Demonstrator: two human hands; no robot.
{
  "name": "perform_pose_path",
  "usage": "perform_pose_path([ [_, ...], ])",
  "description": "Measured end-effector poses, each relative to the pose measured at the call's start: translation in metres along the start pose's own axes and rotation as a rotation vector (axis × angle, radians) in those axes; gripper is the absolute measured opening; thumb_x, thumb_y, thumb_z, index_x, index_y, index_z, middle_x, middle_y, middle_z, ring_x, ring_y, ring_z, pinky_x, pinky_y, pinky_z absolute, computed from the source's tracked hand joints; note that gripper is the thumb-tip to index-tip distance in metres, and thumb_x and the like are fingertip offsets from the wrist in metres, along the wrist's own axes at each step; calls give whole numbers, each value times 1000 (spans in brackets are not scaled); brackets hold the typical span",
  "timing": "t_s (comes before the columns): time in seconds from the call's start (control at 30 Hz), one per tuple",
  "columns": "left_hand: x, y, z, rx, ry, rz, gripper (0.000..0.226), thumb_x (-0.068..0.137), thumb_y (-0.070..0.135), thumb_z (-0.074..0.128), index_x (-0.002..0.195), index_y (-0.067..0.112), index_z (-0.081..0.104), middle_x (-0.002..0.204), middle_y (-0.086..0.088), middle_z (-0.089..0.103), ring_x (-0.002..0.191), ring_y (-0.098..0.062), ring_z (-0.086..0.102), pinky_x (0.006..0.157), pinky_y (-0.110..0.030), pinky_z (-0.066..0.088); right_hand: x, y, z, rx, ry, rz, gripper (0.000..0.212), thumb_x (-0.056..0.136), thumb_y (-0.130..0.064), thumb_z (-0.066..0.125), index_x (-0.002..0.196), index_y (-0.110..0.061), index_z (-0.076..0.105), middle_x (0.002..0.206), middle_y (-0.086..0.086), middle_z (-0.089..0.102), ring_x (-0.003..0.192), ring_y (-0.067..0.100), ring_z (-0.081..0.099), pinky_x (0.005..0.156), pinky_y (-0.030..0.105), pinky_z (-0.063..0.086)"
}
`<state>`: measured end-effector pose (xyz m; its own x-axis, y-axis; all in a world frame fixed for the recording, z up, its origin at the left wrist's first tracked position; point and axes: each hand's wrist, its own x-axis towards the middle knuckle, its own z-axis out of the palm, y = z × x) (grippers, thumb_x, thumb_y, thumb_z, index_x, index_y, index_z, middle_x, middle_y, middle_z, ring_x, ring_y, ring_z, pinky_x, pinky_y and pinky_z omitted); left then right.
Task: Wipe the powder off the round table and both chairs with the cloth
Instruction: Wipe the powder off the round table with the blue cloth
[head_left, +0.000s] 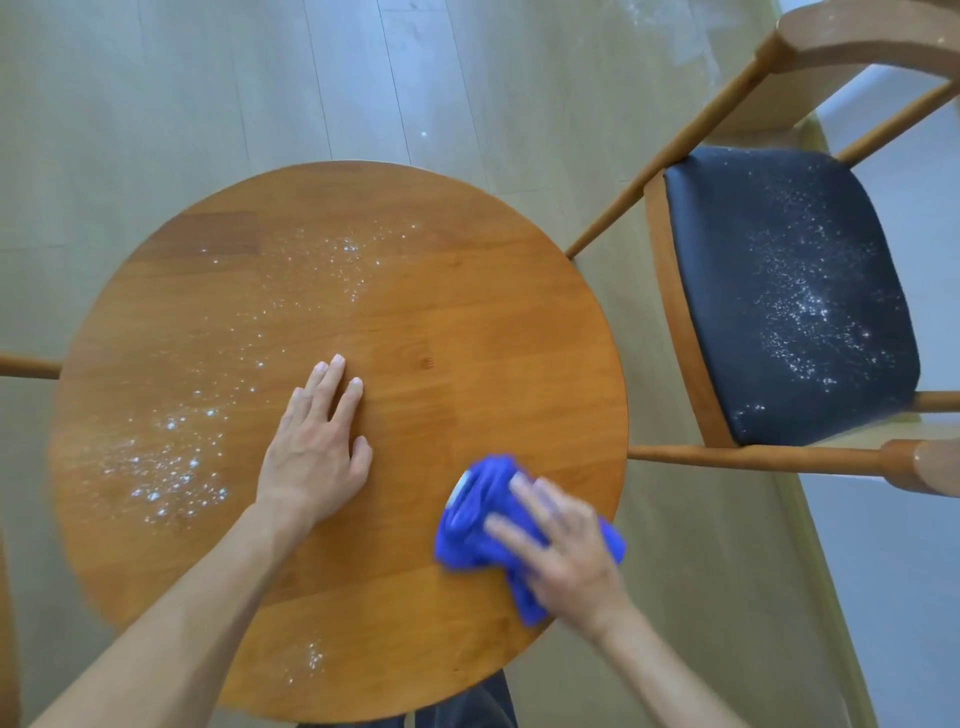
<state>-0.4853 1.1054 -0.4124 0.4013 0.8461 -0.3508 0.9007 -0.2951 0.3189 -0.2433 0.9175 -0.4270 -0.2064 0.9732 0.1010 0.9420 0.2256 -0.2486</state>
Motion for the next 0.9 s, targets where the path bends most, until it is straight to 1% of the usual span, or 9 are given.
perform_pose_path([
  [0.1, 0, 0, 1, 2, -4, -1, 63, 93, 24, 45, 151, 11, 23, 162, -3, -4, 148, -16, -9, 120, -31, -5, 62, 57, -10, -130, 14, 350, 53, 81, -19, 73, 132, -21, 60, 145, 20, 44, 123, 41, 51, 82, 51, 51],
  [0.17, 1, 0, 1, -2, -13, 1, 63, 94, 25, 44, 152, 11, 22, 161, -3, -6, 148, -16, -10, 119, -31, -7, 103, 70, -9, -159, 75, 684, 53, 90, -27, 63, 141, -23, 49, 152, 18, 33, 128, 40, 44, 87, 53, 47],
  [0.23, 2, -1, 2, -3, -18, 0, 63, 95, 25, 42, 152, 12, 19, 161, -2, -9, 148, -16, -11, 119, -31, -7, 127, 60, -1, -157, 125, 880, 53, 95, -32, 55, 146, -26, 41, 156, 16, 25, 131, 38, 37, 92, 53, 43],
  [0.3, 1, -3, 2, 0, -24, 3, 63, 95, 24, 42, 152, 12, 19, 161, -2, -9, 148, -16, -12, 119, -31, -7, 123, 27, 7, -158, 105, 807, 53, 93, -34, 55, 145, -25, 43, 155, 17, 26, 132, 39, 39, 95, 51, 43],
  [0.47, -2, -3, 3, -1, -15, 4, 65, 92, 23, 48, 151, 10, 25, 161, -4, -5, 148, -17, -7, 120, -33, -2, 20, -86, 26, 47, -29, 165, 45, 88, -39, 61, 133, -35, 55, 149, 12, 42, 132, 36, 45, 96, 45, 46],
  [0.6, -2, -5, 3, 6, 4, 21, 65, 91, 34, 38, 150, 9, 28, 161, -3, -1, 148, -15, -6, 120, -34, 0, -28, -49, 9, 51, -142, -226, 35, 95, -28, 41, 121, -40, 61, 134, 3, 58, 125, 25, 55, 86, 37, 54],
  [0.67, -2, -3, 5, 8, 13, 12, 70, 86, 38, 33, 149, 9, 29, 161, -3, 0, 148, -15, -7, 120, -34, 0, -26, -15, 0, 8, -144, -230, 37, 96, -26, 43, 124, -39, 63, 137, 6, 56, 126, 26, 54, 89, 39, 53],
  [0.77, -2, -1, 8, 21, 27, 6, 73, 86, 44, 24, 150, 10, 28, 161, -3, 0, 148, -15, -8, 120, -35, -1, 9, 30, -7, -28, -88, -70, 38, 86, -33, 65, 124, -31, 65, 139, 15, 52, 124, 34, 54, 89, 45, 51],
  [0.9, -3, -2, 10, 33, 31, 8, 75, 85, 49, 20, 149, 10, 30, 161, -3, 1, 148, -16, -6, 121, -36, 1, 96, 86, -10, -160, -9, 216, 45, 91, -36, 61, 134, -22, 58, 145, 20, 43, 125, 40, 50, 86, 49, 51],
])
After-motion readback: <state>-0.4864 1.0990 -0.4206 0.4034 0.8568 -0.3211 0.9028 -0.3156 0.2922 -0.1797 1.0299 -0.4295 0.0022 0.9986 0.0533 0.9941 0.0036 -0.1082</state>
